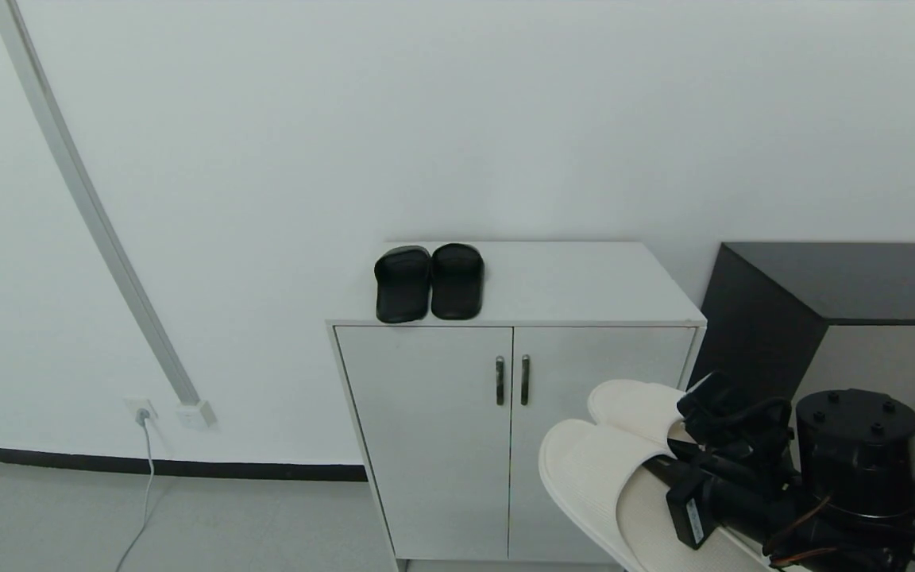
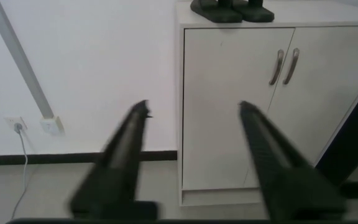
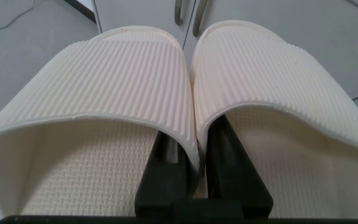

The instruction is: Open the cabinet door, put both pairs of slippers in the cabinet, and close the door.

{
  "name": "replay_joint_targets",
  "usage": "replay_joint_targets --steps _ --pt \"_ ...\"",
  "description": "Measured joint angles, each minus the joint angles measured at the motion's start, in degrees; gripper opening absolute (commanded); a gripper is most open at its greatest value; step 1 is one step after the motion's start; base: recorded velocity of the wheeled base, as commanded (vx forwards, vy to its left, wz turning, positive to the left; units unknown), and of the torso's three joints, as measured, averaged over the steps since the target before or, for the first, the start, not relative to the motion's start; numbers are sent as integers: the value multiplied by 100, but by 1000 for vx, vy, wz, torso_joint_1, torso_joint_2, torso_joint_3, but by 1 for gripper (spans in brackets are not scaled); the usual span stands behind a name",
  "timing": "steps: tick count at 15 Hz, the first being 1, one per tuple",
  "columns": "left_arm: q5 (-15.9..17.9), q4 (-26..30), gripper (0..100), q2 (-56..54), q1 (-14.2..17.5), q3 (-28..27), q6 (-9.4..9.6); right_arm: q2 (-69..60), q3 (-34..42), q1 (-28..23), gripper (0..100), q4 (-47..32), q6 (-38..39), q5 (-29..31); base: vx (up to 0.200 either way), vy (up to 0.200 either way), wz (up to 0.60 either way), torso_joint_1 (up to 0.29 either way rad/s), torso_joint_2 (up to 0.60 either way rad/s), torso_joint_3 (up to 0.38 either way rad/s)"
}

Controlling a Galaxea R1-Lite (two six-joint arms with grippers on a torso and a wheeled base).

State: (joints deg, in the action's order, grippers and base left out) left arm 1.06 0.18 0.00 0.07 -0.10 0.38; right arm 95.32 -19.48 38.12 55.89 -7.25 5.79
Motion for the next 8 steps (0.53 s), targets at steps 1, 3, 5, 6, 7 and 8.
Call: replay_joint_targets --steps 1,3,5,6,7,8 --pt "0 0 100 0 0 0 -5 0 16 0 0 13 1 -2 0 0 0 -227 544 325" --pt "6 -2 100 0 -2 0 -5 5 28 0 0 18 -2 -2 0 0 0 -224 537 315" --pt "5 0 100 0 -2 0 -2 10 33 2 0 21 -2 0 0 0 0 -210 542 317" --pt "5 -5 100 0 0 0 -2 10 33 2 0 46 -2 0 0 0 0 -198 520 315" --pt "6 -5 100 0 0 0 -2 10 33 2 0 62 -2 0 0 0 0 -193 505 315" --pt "6 -2 100 0 0 0 -5 10 33 2 0 66 -2 0 0 0 0 -188 530 320"
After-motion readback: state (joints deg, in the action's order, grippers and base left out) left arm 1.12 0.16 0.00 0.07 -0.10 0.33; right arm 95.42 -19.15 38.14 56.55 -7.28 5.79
